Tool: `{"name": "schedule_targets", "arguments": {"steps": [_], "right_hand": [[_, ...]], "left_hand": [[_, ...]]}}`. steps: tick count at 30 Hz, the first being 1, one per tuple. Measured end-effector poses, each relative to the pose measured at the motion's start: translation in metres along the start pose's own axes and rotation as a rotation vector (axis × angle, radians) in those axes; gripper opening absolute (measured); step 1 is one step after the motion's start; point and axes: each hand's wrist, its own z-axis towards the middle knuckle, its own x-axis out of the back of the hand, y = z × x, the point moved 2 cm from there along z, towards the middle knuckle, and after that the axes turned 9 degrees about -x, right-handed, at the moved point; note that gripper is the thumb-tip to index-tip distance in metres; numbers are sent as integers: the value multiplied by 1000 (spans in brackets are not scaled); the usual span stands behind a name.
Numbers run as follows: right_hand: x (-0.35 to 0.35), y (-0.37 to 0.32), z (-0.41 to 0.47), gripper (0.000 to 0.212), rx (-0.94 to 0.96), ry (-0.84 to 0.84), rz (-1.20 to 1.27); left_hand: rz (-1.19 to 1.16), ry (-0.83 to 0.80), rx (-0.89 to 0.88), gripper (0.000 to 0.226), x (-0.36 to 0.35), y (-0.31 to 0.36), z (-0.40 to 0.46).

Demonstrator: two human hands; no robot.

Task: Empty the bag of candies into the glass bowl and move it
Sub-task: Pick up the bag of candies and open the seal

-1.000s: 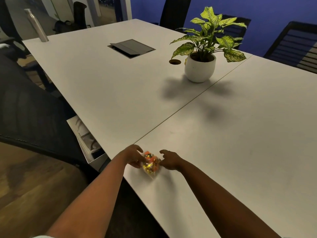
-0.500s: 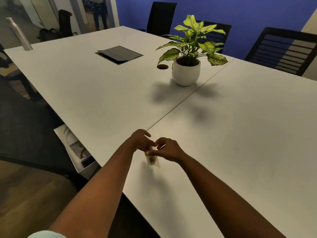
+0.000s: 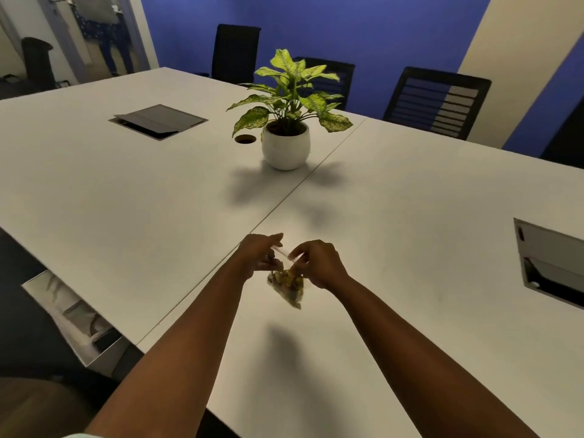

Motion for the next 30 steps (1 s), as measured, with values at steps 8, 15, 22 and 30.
{"name": "schedule_targets", "arguments": {"steps": [8, 15, 22, 30], "right_hand": [[66, 45, -7, 18, -114, 170, 203], [114, 85, -33, 17, -183, 260, 313], [154, 119, -60, 17, -220, 288, 336], [173, 159, -85, 19, -236, 343, 379]], "left_hand": [[9, -132, -311, 8, -71, 8, 7], [-40, -341, -450, 10, -140, 19, 5], [-66, -658, -429, 12, -194, 29, -3], [-21, -731, -371, 6, -240, 20, -16]]}}
